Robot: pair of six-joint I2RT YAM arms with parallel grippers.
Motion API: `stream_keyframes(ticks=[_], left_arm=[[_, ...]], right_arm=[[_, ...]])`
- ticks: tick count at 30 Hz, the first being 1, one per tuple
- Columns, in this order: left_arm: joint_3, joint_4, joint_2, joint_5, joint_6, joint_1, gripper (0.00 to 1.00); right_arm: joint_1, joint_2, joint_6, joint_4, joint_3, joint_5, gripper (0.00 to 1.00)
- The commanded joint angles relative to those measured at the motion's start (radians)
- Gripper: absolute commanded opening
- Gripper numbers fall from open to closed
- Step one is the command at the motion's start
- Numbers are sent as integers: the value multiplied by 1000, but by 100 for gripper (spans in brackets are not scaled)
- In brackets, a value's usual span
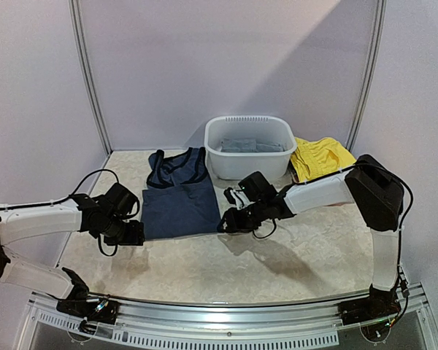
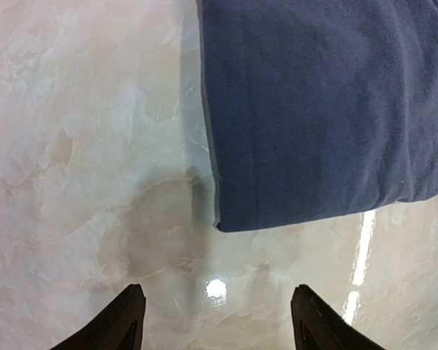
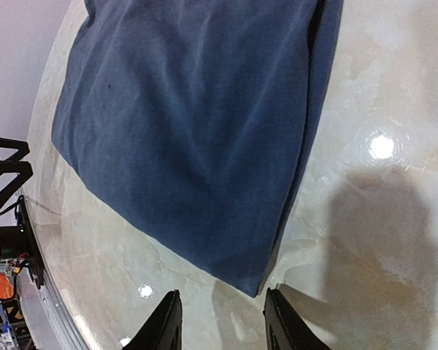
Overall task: Fold and stack the mixed laundry pile
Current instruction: Pick up the 2/3-rectangle-folded tank top from the center of the board.
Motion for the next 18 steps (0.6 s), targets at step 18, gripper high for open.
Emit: stream_keyframes(ticks=[18], left_arm=[[-82, 129, 3, -4, -38, 8, 60]], right_arm=[[-1, 91, 11, -8, 29, -9, 15]])
